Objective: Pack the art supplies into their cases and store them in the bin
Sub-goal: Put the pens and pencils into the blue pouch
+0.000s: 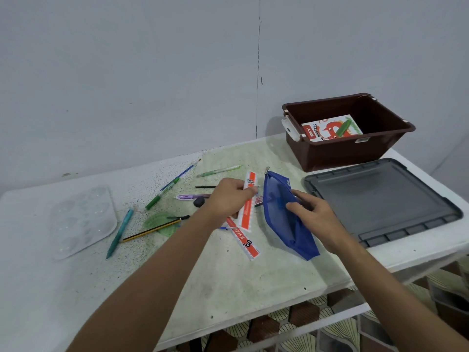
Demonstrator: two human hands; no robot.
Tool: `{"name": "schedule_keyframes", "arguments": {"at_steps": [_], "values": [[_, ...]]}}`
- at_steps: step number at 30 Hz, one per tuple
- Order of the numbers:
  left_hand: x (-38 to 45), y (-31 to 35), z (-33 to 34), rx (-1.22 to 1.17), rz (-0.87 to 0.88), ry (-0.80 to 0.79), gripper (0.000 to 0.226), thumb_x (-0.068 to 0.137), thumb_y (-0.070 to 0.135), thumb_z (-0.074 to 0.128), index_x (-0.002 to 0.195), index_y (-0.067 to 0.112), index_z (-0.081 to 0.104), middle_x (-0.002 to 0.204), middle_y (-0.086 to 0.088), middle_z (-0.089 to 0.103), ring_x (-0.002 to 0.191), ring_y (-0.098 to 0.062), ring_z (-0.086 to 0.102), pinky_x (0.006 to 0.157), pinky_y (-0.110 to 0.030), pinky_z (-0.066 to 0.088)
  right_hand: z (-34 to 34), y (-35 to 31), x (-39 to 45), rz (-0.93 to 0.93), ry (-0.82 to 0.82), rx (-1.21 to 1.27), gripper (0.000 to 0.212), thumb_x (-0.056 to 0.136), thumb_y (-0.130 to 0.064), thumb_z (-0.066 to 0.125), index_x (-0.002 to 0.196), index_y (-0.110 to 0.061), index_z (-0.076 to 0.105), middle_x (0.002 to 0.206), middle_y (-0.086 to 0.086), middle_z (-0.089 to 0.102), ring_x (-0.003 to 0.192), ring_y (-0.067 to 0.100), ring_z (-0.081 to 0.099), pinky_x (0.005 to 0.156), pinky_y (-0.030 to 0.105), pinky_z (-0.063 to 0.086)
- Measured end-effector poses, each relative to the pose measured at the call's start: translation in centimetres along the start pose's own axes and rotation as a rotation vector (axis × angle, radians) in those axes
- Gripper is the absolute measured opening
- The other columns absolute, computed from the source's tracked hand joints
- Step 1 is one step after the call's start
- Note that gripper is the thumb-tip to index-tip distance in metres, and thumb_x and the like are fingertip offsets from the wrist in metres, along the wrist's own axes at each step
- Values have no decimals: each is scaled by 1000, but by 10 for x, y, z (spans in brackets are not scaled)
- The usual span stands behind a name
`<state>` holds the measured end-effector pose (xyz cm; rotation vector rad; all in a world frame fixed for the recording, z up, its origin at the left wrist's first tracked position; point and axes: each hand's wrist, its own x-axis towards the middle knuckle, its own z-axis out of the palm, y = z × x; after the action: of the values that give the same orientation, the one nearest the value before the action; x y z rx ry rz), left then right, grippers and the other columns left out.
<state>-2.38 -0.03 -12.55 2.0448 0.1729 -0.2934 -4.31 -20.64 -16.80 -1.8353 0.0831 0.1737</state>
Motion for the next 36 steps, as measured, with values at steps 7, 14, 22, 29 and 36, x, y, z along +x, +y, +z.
{"name": "schedule_keyframes", "arguments": {"at_steps": [7, 14, 22, 29, 36], "values": [[12, 22, 36, -48, -5, -20, 27, 91, 20, 64, 111, 2, 65, 88, -8, 69, 71, -16, 69, 62, -26, 58, 0, 0, 1, 11, -20, 23, 42, 92, -25, 60, 133, -26, 52, 120, -10, 57, 95, 3, 58, 66, 17, 49], [-1, -2, 17, -81, -9, -10, 19, 87, 4, 65, 105, 3, 69, 88, -12, 72, 73, -19, 71, 64, -28, 60, 1, 4, 5, 33, 17, 41, 39, 91, -29, 62, 130, -27, 55, 120, -7, 60, 102, 13, 60, 71, 25, 57], [-14, -51, 13, 666, -235, 95, 38, 82, 51, 62, 77, 18, 45, 74, 1, 60, 64, -19, 67, 58, -27, 54, 4, 7, 9, 23, 1, -5, 42, 90, -34, 62, 131, -30, 54, 127, -4, 56, 110, 16, 58, 80, 35, 58], [-18, -53, 30, 675, -121, 223, 46, 75, 53, 69, 90, 16, 46, 90, 1, 53, 89, -21, 59, 66, -28, 44, 7, 9, 10, 28, 15, -36, 47, 89, -35, 63, 134, -28, 53, 129, -4, 56, 112, 18, 57, 87, 43, 56], [-20, -45, 34, 691, -152, 193, 49, 73, 32, 76, 102, 12, 42, 89, -1, 51, 78, -18, 53, 59, -27, 42, 5, 6, 9, 37, 10, -11, 46, 89, -34, 64, 134, -28, 53, 128, -5, 56, 111, 17, 57, 87, 41, 56]]}}
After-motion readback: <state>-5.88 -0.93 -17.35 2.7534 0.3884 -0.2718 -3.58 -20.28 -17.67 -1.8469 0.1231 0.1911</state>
